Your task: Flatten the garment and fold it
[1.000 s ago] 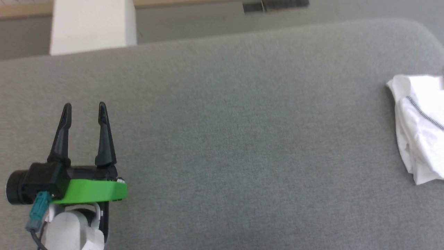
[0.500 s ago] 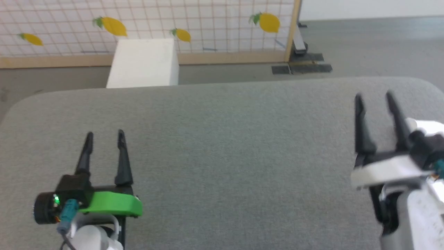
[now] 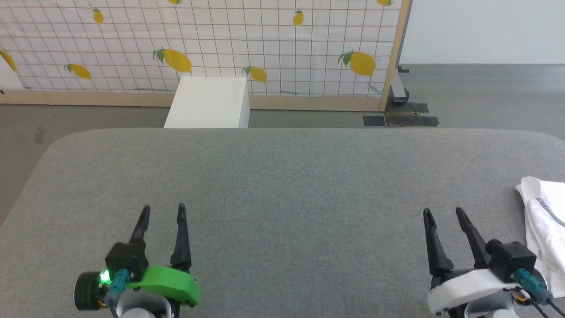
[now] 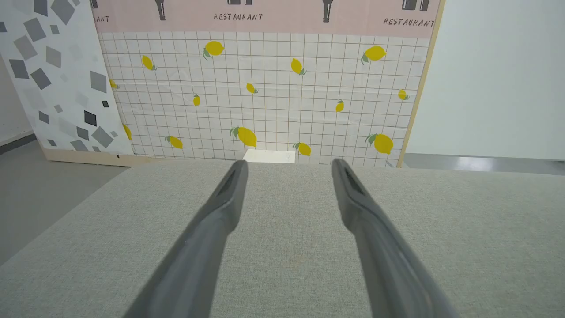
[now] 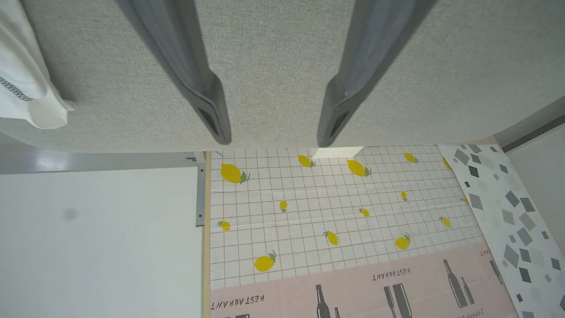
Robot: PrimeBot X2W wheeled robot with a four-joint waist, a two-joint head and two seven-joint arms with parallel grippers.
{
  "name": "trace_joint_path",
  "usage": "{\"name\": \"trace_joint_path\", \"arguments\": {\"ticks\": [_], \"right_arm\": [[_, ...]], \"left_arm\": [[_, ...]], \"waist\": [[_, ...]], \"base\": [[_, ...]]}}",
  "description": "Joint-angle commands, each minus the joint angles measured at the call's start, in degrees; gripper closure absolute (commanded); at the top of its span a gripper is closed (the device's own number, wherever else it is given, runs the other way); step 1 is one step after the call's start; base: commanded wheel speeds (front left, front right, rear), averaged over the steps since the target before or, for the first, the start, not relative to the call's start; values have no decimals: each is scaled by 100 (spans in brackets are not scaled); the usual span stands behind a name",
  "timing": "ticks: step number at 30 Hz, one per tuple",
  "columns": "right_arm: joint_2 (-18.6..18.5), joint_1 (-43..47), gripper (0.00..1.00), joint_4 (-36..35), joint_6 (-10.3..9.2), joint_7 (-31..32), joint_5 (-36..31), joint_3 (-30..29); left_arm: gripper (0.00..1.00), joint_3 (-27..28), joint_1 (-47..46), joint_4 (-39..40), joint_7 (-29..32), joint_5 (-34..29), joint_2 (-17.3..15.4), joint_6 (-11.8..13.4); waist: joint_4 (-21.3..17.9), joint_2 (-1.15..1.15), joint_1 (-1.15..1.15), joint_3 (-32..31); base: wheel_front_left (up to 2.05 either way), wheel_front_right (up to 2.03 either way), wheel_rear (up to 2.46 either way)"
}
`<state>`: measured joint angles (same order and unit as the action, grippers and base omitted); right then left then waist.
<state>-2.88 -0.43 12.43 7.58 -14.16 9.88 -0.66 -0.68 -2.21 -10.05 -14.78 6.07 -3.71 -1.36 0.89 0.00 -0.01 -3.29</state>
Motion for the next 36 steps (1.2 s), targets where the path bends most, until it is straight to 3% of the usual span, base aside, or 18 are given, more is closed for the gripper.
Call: {"name": "trace_joint_path", "arguments": {"ticks": [1, 11, 12, 36], "right_arm": [[0, 93, 0, 33, -9, -53, 43, 3], [0, 164, 0, 160, -9, -76, 151, 20], [-2, 108, 100, 148, 0, -47, 121, 17], [-2, 98, 100, -60, -1, 170, -45, 24]], "left_arm": [[0, -13, 65, -66, -22, -2, 17, 38], [0, -182, 135, -640, -22, 99, 41, 16], [100, -189, 106, -652, 0, 50, 19, 23], [100, -154, 121, -406, 225, -50, 28, 40]], "waist": [[-1, 0, 1, -8], [-3, 0, 1, -71], [-4, 0, 1, -71], [-16, 0, 1, -14]], "base": [[0, 0, 0], [0, 0, 0], [0, 0, 0], [0, 0, 0]]}}
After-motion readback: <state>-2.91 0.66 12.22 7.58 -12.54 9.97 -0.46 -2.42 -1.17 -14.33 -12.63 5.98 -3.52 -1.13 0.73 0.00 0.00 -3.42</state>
